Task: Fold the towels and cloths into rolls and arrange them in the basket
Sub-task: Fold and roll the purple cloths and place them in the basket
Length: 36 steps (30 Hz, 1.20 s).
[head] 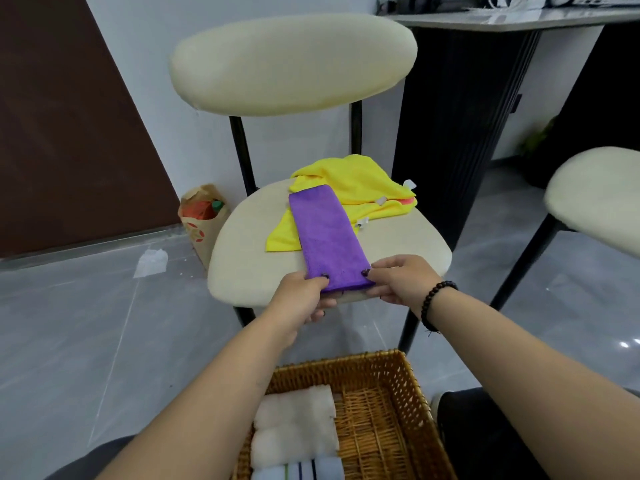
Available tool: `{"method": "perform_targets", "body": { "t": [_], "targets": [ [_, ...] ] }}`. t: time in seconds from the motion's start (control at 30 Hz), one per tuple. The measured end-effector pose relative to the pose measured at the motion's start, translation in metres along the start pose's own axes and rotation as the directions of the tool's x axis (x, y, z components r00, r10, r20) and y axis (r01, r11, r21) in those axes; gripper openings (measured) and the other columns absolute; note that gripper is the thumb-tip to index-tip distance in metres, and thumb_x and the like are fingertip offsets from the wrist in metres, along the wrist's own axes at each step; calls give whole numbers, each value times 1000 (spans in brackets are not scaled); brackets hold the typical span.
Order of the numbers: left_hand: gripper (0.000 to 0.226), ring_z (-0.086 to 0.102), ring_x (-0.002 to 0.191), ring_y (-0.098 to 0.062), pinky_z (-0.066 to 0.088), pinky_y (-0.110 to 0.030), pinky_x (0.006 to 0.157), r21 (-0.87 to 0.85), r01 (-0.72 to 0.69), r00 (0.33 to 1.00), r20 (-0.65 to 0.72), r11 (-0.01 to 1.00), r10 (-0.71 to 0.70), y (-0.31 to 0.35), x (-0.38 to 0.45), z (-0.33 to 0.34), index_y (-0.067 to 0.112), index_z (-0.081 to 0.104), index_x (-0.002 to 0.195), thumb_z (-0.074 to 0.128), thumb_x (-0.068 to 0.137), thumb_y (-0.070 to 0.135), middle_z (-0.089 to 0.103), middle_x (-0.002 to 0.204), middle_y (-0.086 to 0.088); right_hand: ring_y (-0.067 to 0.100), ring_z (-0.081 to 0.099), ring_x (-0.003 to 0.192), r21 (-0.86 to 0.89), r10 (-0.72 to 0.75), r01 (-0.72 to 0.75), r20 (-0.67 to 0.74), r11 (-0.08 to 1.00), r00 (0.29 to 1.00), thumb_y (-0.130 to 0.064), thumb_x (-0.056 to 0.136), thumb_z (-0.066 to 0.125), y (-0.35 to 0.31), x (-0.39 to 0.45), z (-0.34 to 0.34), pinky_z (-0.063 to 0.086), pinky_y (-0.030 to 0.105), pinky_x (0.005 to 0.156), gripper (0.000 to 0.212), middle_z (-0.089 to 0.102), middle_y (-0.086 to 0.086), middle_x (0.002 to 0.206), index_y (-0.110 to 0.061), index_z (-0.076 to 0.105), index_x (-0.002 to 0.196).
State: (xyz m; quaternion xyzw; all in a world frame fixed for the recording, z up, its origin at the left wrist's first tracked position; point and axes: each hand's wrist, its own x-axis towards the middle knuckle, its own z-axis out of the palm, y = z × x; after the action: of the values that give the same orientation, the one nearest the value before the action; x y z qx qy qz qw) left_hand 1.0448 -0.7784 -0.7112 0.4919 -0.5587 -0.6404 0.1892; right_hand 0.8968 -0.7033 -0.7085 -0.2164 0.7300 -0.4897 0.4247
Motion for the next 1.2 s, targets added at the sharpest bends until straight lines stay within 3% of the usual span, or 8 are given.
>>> {"method": "perform_targets", "body": {
  "t": [0.13,0.3,0.43,0.57,0.67,0.77,1.0,1.2],
  "targets": [
    [24,65,66,-13,49,-24,56,348,-137,985,-54,927,165,-11,-1,-13,9,53,115,57,94,20,72,81,-3,16,70,64,-131,-54,53,-3,990,999,-10,81,73,-1,4,4,57,29,68,30,69,11,87,-10,52,103],
    [38,58,106,-28,49,-38,84,857,-181,924,-19,482,381,-24,-12,-26,20,43,127,53,90,19,63,111,-5,4,66,62,-515,-294,284,65,809,954,-17,83,71,-1,4,0,50,18,62,22,61,-5,82,-14,56,99],
    [33,53,96,-27,45,-41,76,924,-359,729,191,131,657,-22,-11,-20,19,56,105,60,72,20,52,105,-3,17,55,90,-710,-393,347,108,612,913,-19,84,67,-5,5,-5,42,23,71,11,57,3,102,-18,60,92],
    [31,55,82,-26,40,-38,68,897,-426,614,380,-114,692,-28,-5,-14,18,55,87,63,57,21,52,95,-1,17,54,99,-795,-361,417,268,441,893,-19,91,57,-4,-2,-7,42,20,83,22,50,1,112,-21,63,112],
    [44,56,81,-25,41,-39,70,890,-401,579,429,-215,693,-32,1,-15,18,57,90,79,52,23,56,94,-2,14,53,99,-800,-376,446,300,401,877,-24,91,58,5,-6,-8,43,20,86,32,46,-2,114,-23,58,123],
    [52,57,83,-24,37,-39,75,883,-380,546,455,-277,703,-33,13,-18,19,58,95,83,50,13,57,95,-1,13,49,96,-822,-470,445,255,355,845,-31,88,62,15,-9,0,50,29,84,31,42,-3,115,-22,58,118],
    [28,57,69,-28,38,-39,89,828,-446,435,532,-339,727,-29,26,-24,15,63,83,73,57,7,59,85,-4,22,47,101,-853,-611,496,306,165,730,-29,82,70,22,2,3,51,35,77,30,44,4,117,-13,61,106],
    [15,64,70,-25,39,-41,95,818,-513,435,509,-259,743,-25,29,-34,15,66,83,53,77,17,65,79,0,29,55,81,-781,-697,625,438,18,567,-21,65,82,24,13,4,51,41,63,31,58,7,95,-11,63,88]
  ]
}}
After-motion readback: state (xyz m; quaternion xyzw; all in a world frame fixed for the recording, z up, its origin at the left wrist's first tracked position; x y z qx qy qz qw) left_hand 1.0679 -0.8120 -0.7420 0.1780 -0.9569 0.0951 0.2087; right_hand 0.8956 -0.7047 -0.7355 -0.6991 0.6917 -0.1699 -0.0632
